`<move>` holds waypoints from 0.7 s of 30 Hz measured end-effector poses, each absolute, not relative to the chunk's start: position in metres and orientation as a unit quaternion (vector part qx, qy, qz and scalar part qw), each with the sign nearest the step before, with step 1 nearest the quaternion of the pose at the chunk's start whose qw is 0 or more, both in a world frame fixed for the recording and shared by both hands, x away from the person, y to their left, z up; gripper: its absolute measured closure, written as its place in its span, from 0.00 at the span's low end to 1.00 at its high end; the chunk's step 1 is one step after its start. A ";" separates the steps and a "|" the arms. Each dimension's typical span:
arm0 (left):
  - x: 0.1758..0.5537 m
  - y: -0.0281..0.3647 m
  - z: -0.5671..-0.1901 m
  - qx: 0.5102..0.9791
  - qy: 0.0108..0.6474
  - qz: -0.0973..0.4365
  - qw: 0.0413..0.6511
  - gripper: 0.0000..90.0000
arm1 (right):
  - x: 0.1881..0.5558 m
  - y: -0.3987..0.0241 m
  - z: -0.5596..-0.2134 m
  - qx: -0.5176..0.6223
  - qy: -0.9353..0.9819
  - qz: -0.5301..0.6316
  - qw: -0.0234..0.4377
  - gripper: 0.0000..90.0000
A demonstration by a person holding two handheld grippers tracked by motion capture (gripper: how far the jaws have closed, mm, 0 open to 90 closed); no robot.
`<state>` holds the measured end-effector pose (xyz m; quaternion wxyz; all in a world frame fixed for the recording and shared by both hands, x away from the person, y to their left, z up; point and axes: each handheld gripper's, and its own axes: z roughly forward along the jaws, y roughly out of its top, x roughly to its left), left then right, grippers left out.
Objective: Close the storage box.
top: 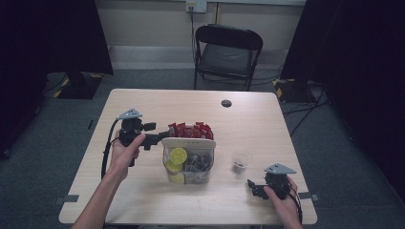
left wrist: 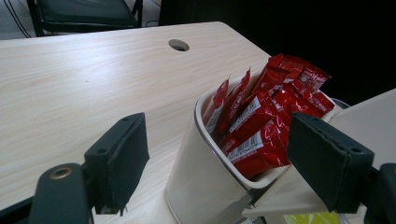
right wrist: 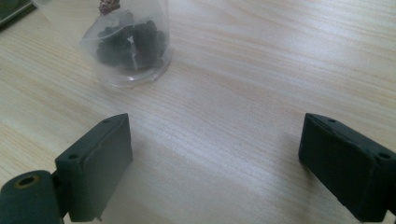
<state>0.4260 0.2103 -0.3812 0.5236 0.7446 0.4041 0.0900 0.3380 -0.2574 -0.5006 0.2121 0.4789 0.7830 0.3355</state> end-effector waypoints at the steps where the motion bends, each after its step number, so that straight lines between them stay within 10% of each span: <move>1: 0.425 0.210 -0.381 0.743 0.405 0.089 0.525 0.23 | 0.338 -0.257 -0.501 0.479 0.783 0.335 0.212 0.10; 21: 0.414 0.206 -0.377 0.757 0.386 0.086 0.521 0.22 | 0.338 -0.257 -0.501 0.479 0.783 0.335 0.212 0.10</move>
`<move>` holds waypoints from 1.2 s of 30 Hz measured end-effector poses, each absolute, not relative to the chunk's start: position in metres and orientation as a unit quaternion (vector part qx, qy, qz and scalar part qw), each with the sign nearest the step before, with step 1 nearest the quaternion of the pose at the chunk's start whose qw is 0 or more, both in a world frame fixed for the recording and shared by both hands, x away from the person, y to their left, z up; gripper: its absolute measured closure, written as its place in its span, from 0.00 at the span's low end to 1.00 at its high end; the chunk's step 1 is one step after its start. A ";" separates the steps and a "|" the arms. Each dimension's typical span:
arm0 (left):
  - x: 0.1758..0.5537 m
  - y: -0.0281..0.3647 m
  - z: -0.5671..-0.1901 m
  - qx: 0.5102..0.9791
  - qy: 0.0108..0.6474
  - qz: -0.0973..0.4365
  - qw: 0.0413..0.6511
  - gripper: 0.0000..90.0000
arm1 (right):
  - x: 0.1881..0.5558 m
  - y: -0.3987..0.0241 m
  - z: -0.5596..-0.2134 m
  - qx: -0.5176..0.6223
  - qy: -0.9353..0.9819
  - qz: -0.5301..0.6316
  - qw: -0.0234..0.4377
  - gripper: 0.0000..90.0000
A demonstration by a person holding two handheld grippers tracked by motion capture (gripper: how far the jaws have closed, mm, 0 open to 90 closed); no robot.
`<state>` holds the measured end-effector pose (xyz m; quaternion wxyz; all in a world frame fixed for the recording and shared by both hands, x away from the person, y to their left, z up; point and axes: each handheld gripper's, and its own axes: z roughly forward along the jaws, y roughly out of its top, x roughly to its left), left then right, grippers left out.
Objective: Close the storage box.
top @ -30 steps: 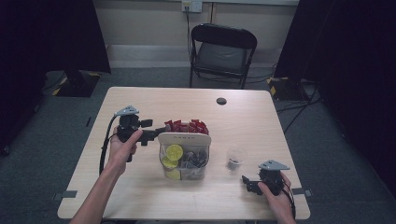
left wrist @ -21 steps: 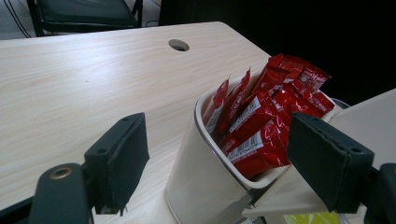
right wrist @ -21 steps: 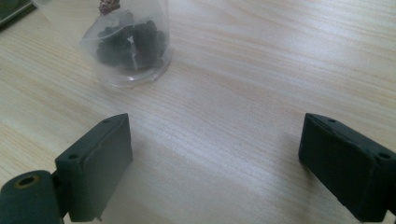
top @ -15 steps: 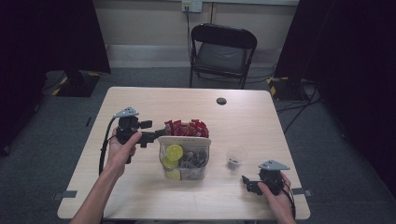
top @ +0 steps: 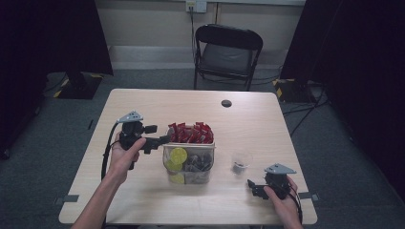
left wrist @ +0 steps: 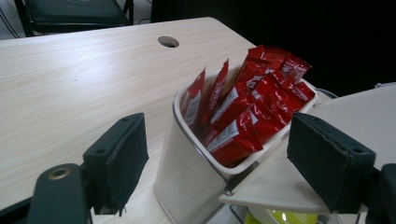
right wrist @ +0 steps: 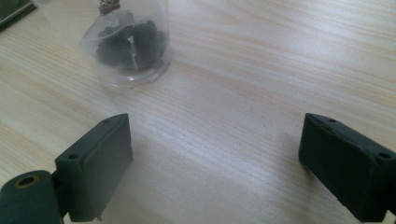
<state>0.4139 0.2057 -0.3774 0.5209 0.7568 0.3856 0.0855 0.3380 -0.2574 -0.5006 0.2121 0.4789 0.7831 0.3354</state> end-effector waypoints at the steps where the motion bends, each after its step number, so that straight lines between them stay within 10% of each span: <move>1: 0.413 0.205 -0.377 0.758 0.384 0.086 0.519 0.22 | 0.338 -0.257 -0.501 0.479 0.783 0.335 0.212 0.10; 36: 0.404 0.204 -0.396 0.777 0.376 0.058 0.501 0.20 | 0.338 -0.257 -0.501 0.479 0.783 0.335 0.212 0.10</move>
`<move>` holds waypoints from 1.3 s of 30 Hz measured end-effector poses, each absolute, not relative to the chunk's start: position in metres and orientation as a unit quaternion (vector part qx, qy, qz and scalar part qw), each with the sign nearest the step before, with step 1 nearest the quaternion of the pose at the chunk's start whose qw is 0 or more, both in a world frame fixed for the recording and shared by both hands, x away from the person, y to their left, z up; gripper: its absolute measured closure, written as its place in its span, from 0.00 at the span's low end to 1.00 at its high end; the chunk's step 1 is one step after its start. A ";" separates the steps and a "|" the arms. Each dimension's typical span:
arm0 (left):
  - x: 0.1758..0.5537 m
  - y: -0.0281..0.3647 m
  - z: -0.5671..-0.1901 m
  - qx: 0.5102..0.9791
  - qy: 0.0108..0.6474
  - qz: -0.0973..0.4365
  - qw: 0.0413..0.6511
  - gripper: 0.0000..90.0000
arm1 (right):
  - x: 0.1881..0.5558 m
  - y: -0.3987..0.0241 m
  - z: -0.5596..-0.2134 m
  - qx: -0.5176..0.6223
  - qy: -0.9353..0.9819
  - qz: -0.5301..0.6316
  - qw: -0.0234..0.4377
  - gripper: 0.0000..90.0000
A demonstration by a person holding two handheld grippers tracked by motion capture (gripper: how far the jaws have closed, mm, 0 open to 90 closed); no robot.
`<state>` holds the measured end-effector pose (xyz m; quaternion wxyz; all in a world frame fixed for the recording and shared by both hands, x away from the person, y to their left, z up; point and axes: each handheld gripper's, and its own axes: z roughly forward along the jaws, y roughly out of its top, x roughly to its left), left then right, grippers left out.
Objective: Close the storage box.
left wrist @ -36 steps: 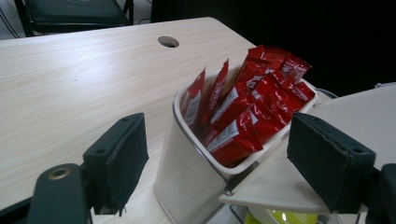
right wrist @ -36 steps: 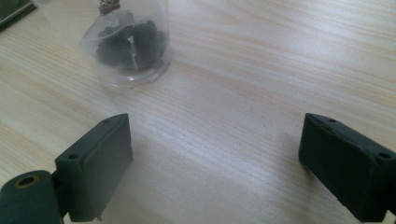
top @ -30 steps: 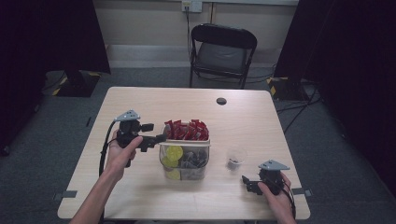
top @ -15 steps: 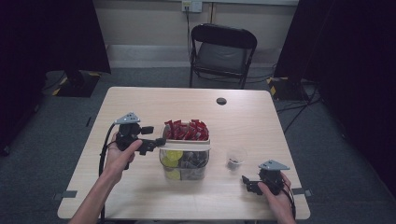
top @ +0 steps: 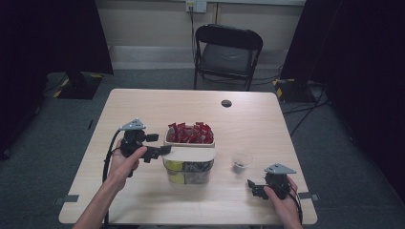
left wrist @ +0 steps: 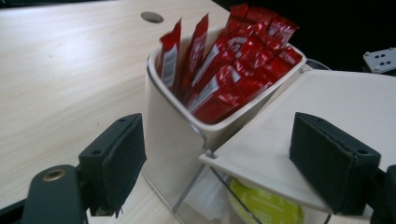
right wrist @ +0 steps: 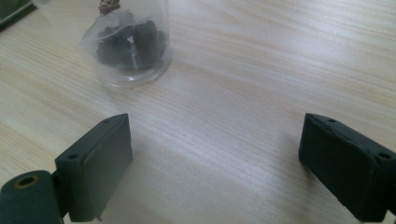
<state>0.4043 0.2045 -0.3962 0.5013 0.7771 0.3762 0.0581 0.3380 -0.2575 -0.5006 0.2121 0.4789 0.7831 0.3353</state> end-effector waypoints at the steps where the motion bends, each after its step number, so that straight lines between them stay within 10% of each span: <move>1: 0.405 0.204 -0.398 0.780 0.378 0.056 0.497 0.20 | 0.338 -0.257 -0.501 0.479 0.783 0.335 0.212 0.10; 39: 0.386 0.237 -0.407 0.792 0.395 0.088 0.458 0.17 | 0.339 -0.258 -0.501 0.478 0.785 0.335 0.210 0.09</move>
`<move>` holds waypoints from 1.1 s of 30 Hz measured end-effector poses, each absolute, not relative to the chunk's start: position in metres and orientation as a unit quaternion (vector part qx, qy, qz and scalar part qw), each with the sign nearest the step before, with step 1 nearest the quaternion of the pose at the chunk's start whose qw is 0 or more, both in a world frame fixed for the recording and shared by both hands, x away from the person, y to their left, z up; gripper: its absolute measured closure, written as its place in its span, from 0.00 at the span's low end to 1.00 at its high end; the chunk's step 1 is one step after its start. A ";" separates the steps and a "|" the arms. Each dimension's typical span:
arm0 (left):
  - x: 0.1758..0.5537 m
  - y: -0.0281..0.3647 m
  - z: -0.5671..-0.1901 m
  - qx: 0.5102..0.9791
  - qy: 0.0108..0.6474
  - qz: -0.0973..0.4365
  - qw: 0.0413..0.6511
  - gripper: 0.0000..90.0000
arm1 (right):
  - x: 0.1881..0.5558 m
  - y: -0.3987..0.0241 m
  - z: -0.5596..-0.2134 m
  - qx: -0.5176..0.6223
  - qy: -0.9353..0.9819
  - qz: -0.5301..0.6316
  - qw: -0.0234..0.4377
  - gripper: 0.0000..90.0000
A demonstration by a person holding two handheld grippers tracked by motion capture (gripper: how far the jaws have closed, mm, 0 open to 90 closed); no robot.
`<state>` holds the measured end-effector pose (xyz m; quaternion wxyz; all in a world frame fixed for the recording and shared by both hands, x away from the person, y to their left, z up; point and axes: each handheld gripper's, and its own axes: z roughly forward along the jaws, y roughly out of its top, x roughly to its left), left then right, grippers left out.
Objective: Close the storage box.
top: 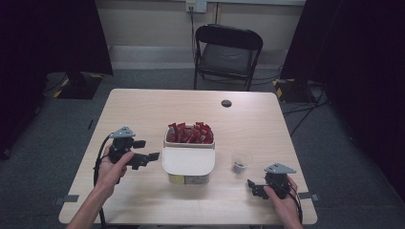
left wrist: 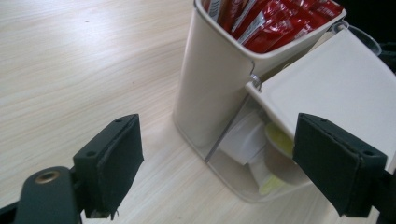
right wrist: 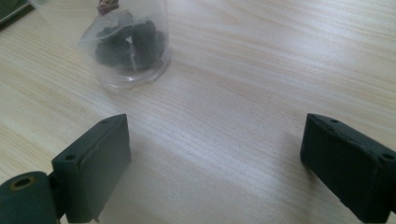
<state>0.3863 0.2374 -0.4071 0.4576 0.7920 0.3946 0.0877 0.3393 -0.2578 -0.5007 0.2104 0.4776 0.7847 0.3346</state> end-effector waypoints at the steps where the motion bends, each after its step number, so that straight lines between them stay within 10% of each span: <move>1: 0.385 0.239 -0.408 0.788 0.399 0.089 0.459 0.17 | 0.339 -0.258 -0.501 0.478 0.785 0.334 0.210 0.09; 33: 0.355 0.289 -0.480 0.803 0.469 0.092 0.357 0.18 | 0.339 -0.258 -0.501 0.477 0.785 0.335 0.209 0.09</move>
